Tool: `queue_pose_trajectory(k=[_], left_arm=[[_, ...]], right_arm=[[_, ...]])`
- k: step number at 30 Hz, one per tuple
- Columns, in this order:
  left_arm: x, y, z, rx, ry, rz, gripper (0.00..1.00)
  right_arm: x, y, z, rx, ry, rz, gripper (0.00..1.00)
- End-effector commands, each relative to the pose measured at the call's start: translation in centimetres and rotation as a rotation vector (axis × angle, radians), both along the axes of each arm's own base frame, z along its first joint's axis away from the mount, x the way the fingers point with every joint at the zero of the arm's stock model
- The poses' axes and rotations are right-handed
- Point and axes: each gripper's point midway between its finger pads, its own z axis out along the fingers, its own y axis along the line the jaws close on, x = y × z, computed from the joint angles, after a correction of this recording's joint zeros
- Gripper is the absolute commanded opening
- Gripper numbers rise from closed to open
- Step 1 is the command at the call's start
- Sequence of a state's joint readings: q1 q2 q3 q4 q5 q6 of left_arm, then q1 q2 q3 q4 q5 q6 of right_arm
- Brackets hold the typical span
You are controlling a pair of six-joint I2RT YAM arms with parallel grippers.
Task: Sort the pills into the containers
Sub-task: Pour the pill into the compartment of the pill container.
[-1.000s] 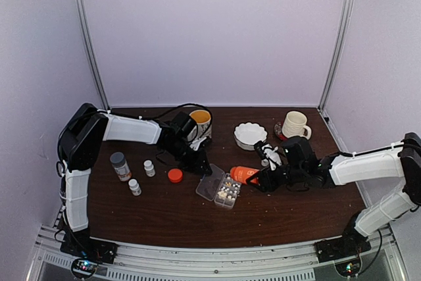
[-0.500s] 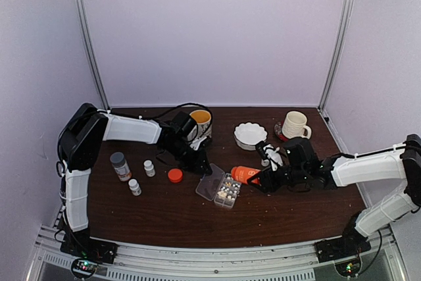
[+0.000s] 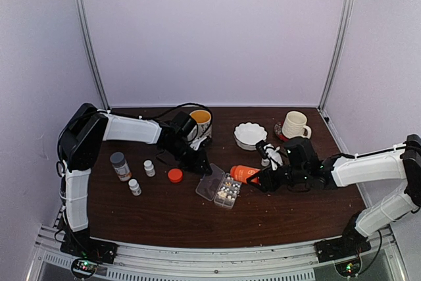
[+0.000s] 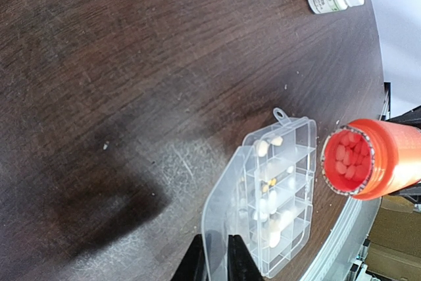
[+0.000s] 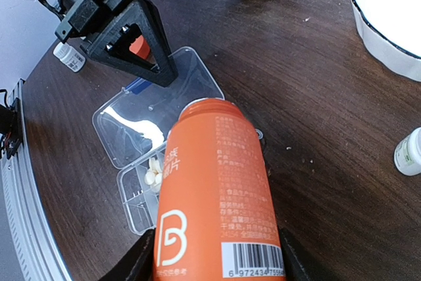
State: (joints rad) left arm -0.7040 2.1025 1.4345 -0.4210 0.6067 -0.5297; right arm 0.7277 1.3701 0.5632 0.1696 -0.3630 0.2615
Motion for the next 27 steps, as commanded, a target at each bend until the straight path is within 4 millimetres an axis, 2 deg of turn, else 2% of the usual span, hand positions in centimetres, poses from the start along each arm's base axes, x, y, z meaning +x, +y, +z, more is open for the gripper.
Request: queue_pose_trajectory(k=[1, 4, 7, 10, 13, 17, 20, 22, 24, 27], left_arm=[[0.3, -0.8, 1.5, -0.033, -0.036, -0.021, 0.13], [0.3, -0.8, 1.6, -0.032, -0.034, -0.021, 0.13], [0.2, -0.8, 1.6, -0.031, -0.035, -0.020, 0.13], [0.2, -0.9, 1.6, -0.033, -0.038, -0.023, 0.13], [0.2, -0.9, 1.6, -0.033, -0.036, -0.023, 0.13], [0.1, -0.9, 1.6, -0.033, -0.036, -0.024, 0.13], [0.1, -0.9, 1.6, -0.031, -0.037, -0.022, 0.13], [0.2, -0.9, 1.7, -0.032, -0.039, -0.022, 0.13], [0.1, -0.9, 1.6, -0.031, -0.037, -0.023, 0.13], [0.2, -0.9, 1.7, -0.030, -0.041, -0.022, 0.13]], right_arm=[[0.5, 0.3, 0.8, -0.005, -0.007, 0.007, 0.00], [0.8, 0.0, 2.3, 0.073, -0.066, -0.037, 0.00], [0.9, -0.4, 0.8, -0.039, -0.028, -0.024, 0.00], [0.4, 0.1, 1.2, 0.024, -0.030, -0.004, 0.00], [0.8, -0.2, 0.0, -0.044, 0.001, -0.014, 0.00], [0.5, 0.4, 1.6, 0.052, -0.035, -0.008, 0.00], [0.8, -0.1, 0.4, -0.047, -0.005, -0.011, 0.00], [0.6, 0.4, 1.4, 0.012, -0.024, 0.005, 0.00], [0.8, 0.0, 1.7, 0.045, -0.049, -0.030, 0.00], [0.9, -0.2, 0.5, -0.049, -0.006, -0.013, 0.00]])
